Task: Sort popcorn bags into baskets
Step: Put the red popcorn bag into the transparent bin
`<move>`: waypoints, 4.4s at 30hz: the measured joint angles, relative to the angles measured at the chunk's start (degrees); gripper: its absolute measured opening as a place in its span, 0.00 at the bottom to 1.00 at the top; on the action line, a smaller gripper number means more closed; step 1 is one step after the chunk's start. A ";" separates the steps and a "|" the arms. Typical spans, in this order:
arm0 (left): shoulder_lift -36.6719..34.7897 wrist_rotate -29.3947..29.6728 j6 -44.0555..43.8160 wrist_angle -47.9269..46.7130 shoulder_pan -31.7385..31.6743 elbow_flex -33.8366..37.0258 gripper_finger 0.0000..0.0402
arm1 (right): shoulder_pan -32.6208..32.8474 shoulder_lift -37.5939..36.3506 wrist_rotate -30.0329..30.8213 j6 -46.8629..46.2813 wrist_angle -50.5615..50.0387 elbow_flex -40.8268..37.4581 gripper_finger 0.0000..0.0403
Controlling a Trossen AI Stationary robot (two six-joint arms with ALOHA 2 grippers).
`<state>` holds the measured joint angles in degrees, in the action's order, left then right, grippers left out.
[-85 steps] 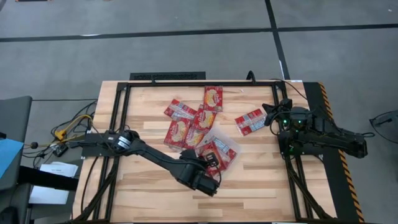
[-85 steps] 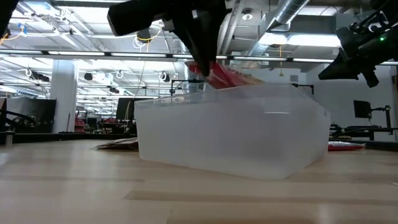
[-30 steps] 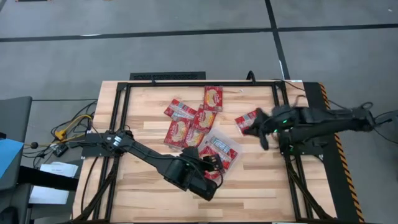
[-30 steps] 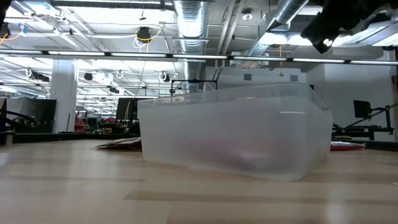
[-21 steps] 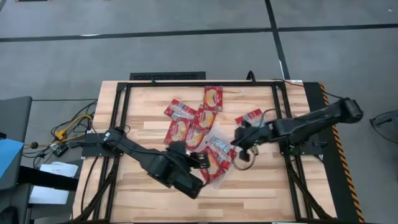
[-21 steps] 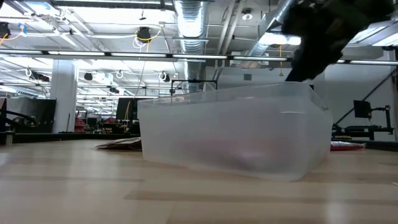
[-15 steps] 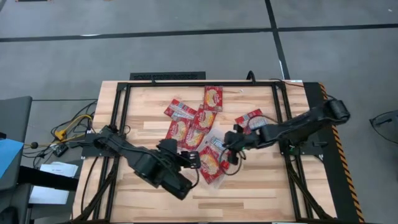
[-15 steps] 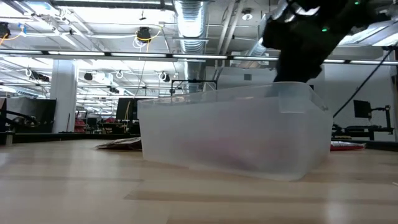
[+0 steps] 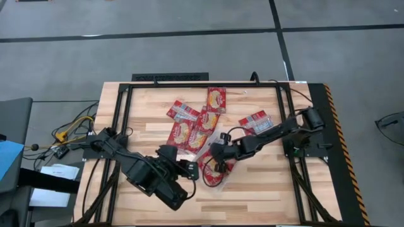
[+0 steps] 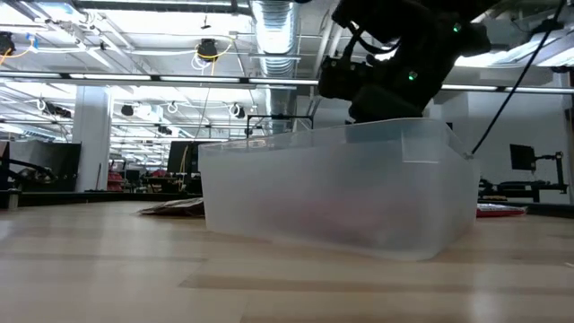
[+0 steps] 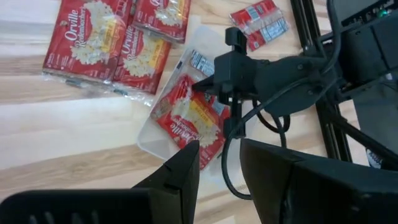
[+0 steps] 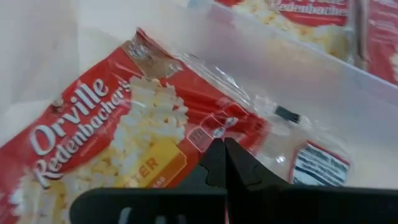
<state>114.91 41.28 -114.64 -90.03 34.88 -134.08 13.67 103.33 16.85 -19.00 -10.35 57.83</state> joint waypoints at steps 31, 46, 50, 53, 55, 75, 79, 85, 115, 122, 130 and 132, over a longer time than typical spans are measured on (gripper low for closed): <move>-6.38 -11.88 44.85 -0.01 -17.76 9.40 0.46 | -1.01 -36.36 2.07 0.90 -38.81 9.38 0.27; -36.77 -20.38 45.04 39.25 -35.40 74.67 0.63 | -0.96 -51.81 6.44 -9.62 -45.89 5.75 0.54; -39.13 -24.35 44.89 49.77 -40.23 85.63 0.63 | -0.96 -51.64 6.63 -10.99 -45.37 3.56 0.55; -39.14 -27.64 46.59 59.34 -42.52 90.86 0.63 | -0.96 -50.70 6.60 -11.17 -46.19 2.32 0.55; -38.80 -28.87 47.17 64.78 -43.47 93.04 0.63 | -0.96 -49.90 6.61 -11.17 -45.50 2.12 0.55; -39.02 -31.06 41.76 85.98 -45.23 107.87 0.63 | -0.96 -47.28 6.22 -10.54 -43.27 1.85 0.55; -38.91 -31.64 42.02 87.28 -45.13 108.00 0.63 | -0.96 -47.28 6.20 -10.54 -43.17 1.85 0.55; -35.29 -32.09 41.94 90.02 -44.62 107.80 0.63 | -0.96 -47.28 6.20 -10.56 -43.07 1.85 0.55; -27.04 -38.21 36.83 103.62 -44.03 108.10 0.00 | -0.96 -47.29 6.15 -10.57 -41.95 1.87 0.47; -37.93 -33.30 27.02 96.11 -39.74 105.03 0.00 | -0.96 -47.30 5.79 -10.56 -40.09 1.87 0.42; -47.07 -18.63 17.07 77.48 -29.10 96.32 0.00 | -0.96 -47.30 5.76 -10.54 -40.10 1.89 0.39; -47.15 -13.69 13.64 76.31 -25.62 93.87 0.00 | -0.96 -47.30 5.76 -10.52 -40.10 1.89 0.39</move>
<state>67.77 27.59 -101.01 -13.72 9.26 -40.21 12.71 56.03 22.61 -29.52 -50.46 59.72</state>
